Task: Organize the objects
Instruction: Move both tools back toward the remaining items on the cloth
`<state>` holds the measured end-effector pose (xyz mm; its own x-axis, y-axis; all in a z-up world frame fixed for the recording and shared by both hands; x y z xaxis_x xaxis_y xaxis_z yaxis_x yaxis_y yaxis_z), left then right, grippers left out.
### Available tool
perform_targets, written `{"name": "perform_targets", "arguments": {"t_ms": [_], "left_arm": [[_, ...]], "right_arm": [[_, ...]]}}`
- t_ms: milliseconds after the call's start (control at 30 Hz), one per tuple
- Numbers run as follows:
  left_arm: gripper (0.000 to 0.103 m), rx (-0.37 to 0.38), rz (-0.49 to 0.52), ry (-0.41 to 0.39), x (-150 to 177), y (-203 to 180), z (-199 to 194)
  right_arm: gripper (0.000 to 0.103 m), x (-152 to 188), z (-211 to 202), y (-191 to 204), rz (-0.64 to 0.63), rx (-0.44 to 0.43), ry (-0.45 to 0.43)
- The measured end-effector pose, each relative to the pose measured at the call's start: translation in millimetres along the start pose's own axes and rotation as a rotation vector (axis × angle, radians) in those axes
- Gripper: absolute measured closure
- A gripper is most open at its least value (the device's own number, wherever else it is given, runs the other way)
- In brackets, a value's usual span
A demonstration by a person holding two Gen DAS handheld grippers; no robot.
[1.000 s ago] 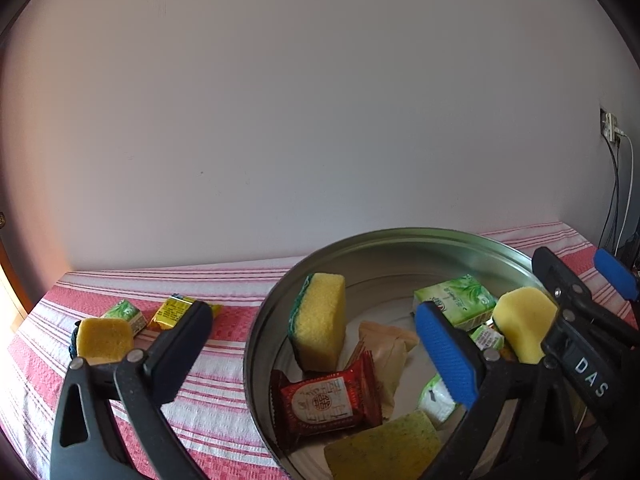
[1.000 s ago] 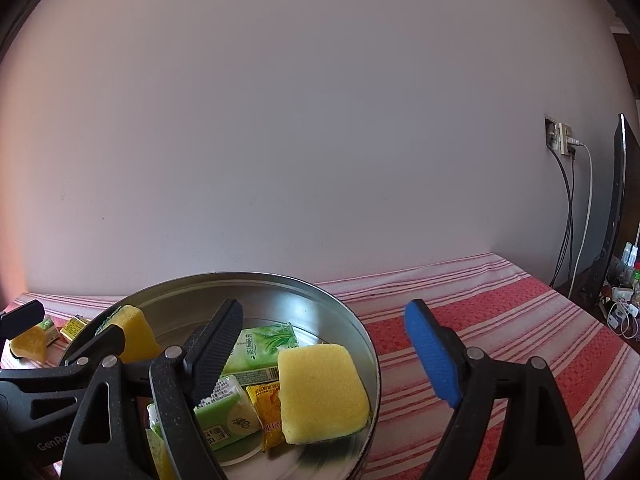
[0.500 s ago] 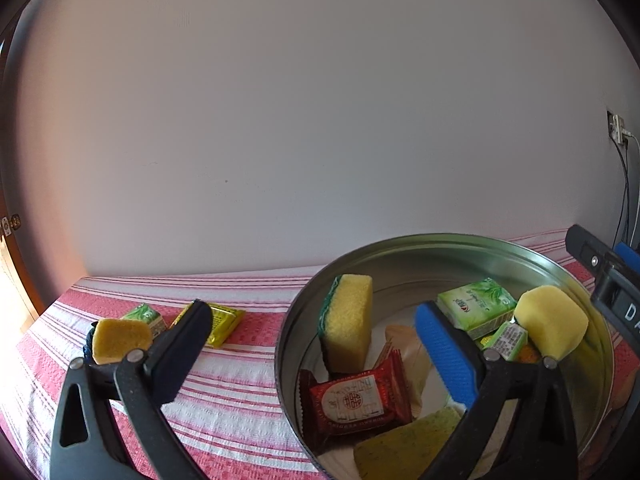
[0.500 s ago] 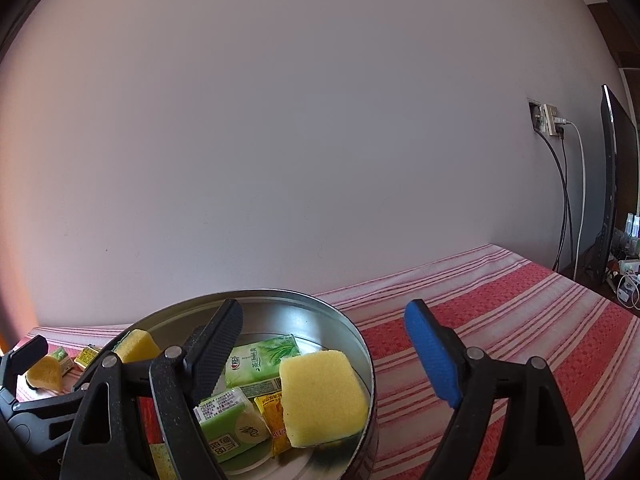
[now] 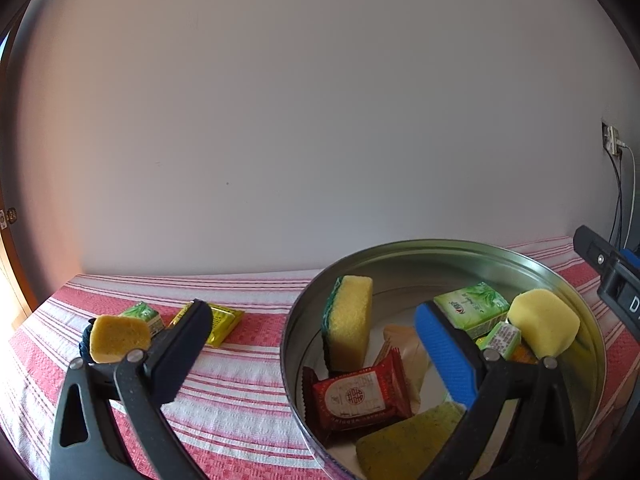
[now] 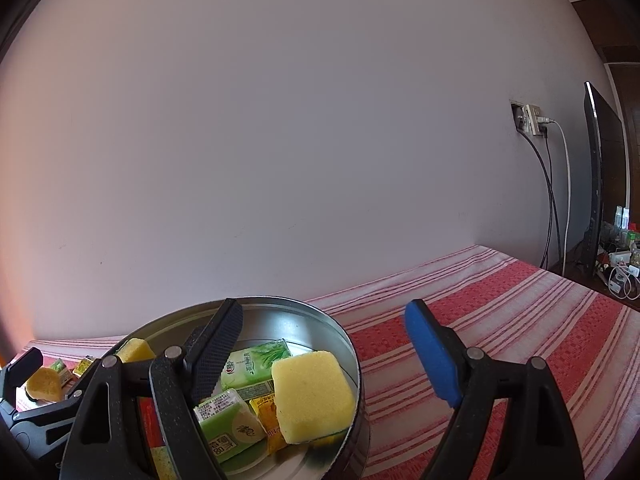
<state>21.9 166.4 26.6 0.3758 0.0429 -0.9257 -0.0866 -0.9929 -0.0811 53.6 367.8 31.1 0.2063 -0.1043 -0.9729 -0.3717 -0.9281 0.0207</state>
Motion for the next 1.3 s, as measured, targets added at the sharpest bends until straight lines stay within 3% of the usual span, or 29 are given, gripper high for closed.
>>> {"name": "perform_targets", "arguments": {"t_ms": [367, 667, 1033, 1300], "left_arm": [[0.001, 0.03, -0.072, 0.027, 4.5, 22.9, -4.3], [0.001, 0.019, -0.05, 0.022, 7.2, 40.8, -11.3], [0.001, -0.058, -0.002, -0.01, 0.9, 92.7, -15.4], [0.001, -0.174, -0.005, -0.03, -5.8, 158.7, -10.3]], "right_arm": [[0.018, 1.3, -25.2, 10.4, -0.01, 0.029, -0.078], [0.018, 4.2, -43.2, 19.8, 0.018, 0.035, -0.094], [0.018, 10.1, -62.7, 70.7, -0.016, -0.018, -0.097], [0.018, 14.8, -69.5, 140.2, -0.069, -0.134, -0.082]]}}
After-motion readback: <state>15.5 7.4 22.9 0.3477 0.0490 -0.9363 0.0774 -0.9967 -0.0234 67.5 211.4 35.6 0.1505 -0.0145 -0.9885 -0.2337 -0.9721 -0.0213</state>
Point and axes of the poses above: each gripper's, at about its wrist camera, not at the fingertips, and z roughly the way its jaws point, y to its left, x to its underside, the point moved 2 cm from there along z, roughly the way its jaws point, and after that the axes turned 9 degrees about -z, right-handed, at the moved point
